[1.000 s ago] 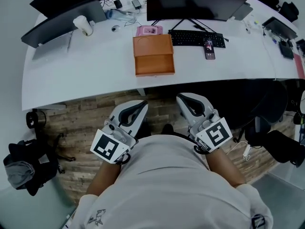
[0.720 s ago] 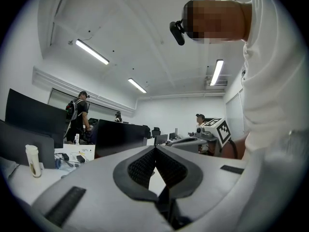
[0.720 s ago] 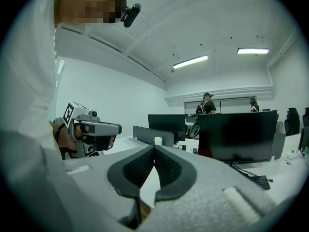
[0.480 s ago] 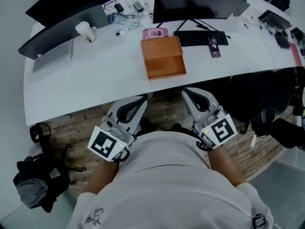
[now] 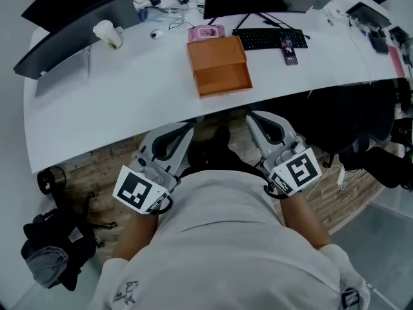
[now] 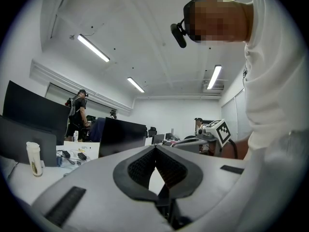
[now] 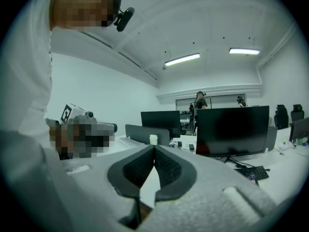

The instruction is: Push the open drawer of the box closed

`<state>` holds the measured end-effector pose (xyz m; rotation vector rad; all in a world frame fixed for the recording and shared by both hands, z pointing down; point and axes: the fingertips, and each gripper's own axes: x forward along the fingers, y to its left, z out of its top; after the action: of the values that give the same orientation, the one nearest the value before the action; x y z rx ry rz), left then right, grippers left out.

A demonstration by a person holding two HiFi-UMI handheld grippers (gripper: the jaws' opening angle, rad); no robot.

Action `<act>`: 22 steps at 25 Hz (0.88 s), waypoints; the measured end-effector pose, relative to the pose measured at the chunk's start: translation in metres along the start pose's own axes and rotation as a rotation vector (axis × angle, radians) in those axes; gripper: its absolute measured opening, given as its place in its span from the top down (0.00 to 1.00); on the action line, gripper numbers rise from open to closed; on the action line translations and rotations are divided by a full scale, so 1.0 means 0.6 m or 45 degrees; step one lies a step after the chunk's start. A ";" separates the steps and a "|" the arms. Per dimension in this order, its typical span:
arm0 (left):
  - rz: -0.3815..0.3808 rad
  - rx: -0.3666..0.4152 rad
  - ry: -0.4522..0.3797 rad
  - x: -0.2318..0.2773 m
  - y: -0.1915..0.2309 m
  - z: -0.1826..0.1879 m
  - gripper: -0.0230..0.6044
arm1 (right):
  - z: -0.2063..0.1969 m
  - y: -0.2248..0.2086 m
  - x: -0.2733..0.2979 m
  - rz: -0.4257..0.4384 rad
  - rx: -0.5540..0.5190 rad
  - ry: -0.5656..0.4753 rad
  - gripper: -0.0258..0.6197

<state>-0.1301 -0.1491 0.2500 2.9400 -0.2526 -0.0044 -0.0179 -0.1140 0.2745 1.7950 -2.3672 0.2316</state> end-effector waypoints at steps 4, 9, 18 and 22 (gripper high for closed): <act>0.011 -0.003 0.018 0.007 0.009 -0.007 0.97 | -0.010 -0.013 0.011 0.009 0.006 0.008 0.96; 0.045 -0.005 0.029 0.022 0.031 -0.010 0.97 | -0.030 -0.034 0.034 0.032 0.008 0.030 0.96; 0.088 -0.046 0.098 0.082 0.082 -0.049 0.97 | -0.096 -0.103 0.091 0.072 0.049 0.149 0.96; 0.094 -0.029 0.129 0.118 0.107 -0.070 0.97 | -0.128 -0.141 0.117 0.091 0.076 0.190 0.96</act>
<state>-0.0703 -0.2150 0.3044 2.8957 -0.3430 0.1508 0.0476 -0.1857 0.3671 1.6565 -2.3450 0.4338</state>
